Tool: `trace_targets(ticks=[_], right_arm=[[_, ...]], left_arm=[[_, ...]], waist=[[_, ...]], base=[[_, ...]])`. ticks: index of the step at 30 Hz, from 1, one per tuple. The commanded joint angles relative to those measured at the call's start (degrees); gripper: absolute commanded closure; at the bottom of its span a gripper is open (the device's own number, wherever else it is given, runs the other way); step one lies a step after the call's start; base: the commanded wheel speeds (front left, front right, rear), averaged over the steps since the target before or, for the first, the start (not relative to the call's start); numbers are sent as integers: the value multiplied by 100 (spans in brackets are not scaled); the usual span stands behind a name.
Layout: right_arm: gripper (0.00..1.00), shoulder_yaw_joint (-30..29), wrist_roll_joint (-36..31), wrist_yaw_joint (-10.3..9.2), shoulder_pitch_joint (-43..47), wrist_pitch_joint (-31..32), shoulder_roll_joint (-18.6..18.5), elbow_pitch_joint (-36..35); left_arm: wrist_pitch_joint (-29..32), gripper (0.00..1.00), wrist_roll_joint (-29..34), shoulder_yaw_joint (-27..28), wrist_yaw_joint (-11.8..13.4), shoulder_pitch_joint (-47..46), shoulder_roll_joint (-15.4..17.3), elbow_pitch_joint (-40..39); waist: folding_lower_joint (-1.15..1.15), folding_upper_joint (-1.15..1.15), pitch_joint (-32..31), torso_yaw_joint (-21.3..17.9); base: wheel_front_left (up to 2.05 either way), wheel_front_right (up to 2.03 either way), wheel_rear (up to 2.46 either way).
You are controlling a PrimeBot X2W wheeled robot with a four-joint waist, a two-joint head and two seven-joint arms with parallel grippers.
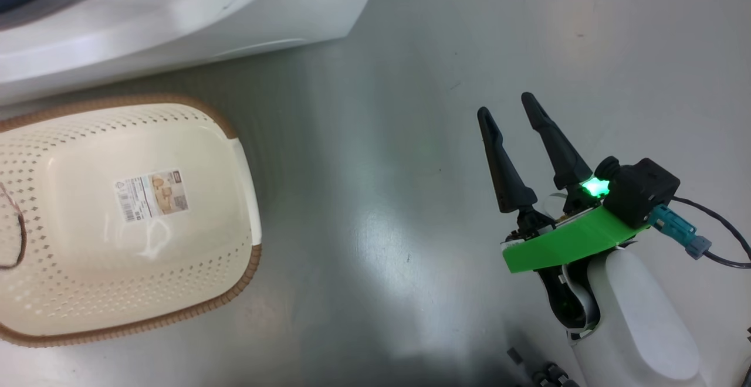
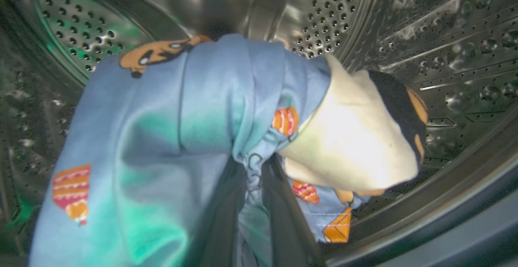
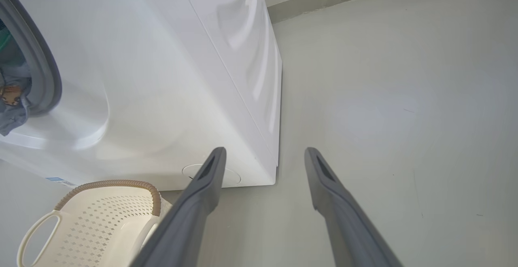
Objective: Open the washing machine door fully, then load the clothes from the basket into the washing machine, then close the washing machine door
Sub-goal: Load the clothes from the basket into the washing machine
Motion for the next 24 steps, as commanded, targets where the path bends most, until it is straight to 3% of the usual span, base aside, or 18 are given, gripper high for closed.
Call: trace_targets(ticks=[1, 11, 24], right_arm=[[0, 117, 52, 35, 63, -27, 62, -146], [0, 204, 189, 35, -46, -27, 62, -219], [0, 288, 299, 35, -198, -27, 62, -346]], left_arm=[[2, 100, 66, 81, -76, -190, 353, -68], [78, 100, -50, -58, -240, -1268, 511, 883], [238, 100, -199, -392, -380, -2531, 989, 1320]], waist=[[0, 0, 96, -52], [0, 0, 522, -216], [0, 0, 1231, -395]], base=[[0, 0, 0], [0, 0, 0], [0, 0, 0]])
